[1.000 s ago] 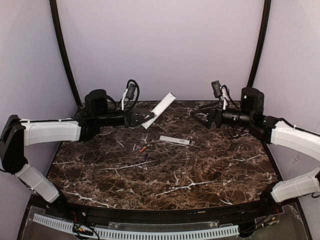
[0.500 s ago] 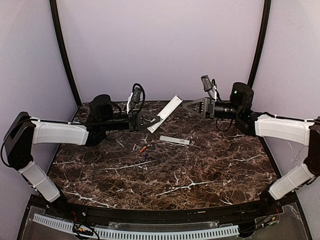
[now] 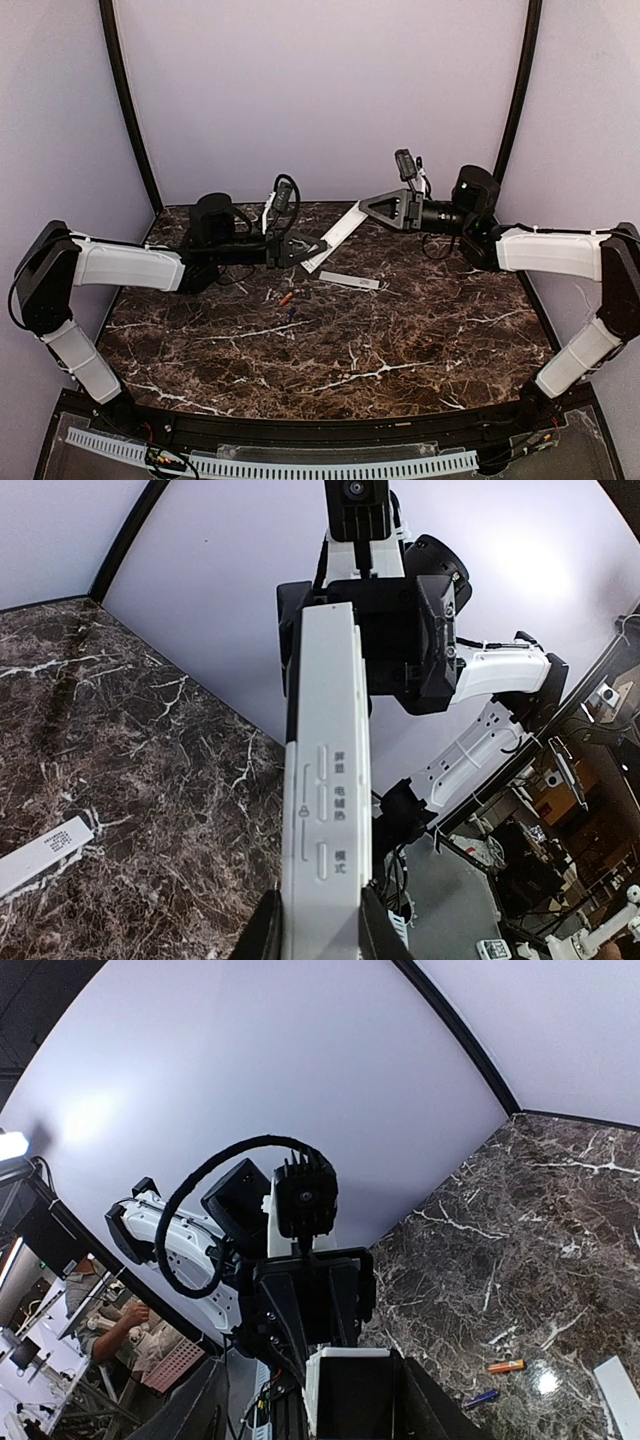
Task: Load the batteries into the remote control
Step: Pass from the left arm to the right
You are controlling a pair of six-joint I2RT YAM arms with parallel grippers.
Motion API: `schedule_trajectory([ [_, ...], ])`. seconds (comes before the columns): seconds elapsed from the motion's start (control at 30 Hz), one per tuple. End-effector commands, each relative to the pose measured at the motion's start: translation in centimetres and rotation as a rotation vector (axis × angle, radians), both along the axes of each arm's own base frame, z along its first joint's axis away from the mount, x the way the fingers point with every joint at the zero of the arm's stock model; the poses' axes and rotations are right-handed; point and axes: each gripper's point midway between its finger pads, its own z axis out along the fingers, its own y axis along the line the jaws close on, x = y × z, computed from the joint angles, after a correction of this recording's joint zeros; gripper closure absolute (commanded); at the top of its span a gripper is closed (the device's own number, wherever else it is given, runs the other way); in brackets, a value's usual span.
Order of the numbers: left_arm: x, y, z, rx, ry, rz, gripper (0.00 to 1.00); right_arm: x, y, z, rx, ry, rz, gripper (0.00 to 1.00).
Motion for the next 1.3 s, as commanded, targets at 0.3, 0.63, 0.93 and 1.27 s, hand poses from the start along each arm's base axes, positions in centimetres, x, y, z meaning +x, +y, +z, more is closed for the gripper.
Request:
schedule_trajectory([
  [0.3, 0.3, -0.6, 1.1, -0.025, -0.031, 0.001, 1.00, -0.3, 1.6, -0.3, 0.046, 0.030, 0.049, 0.65],
  [0.63, 0.6, -0.7, 1.4, -0.047, -0.021, 0.013, 1.00, -0.8, 2.1, -1.1, 0.047, 0.053, 0.081, 0.67],
  [0.93, 1.0, -0.6, 1.5, -0.040, -0.008, 0.027, 0.90, -0.8, 2.0, -1.1, 0.042, 0.051, 0.088, 0.90],
  [1.27, 3.0, 3.5, -0.1, 0.139, -0.029, 0.206, 0.02, 0.2, -0.9, -1.7, 0.024, 0.053, 0.023, 1.00],
])
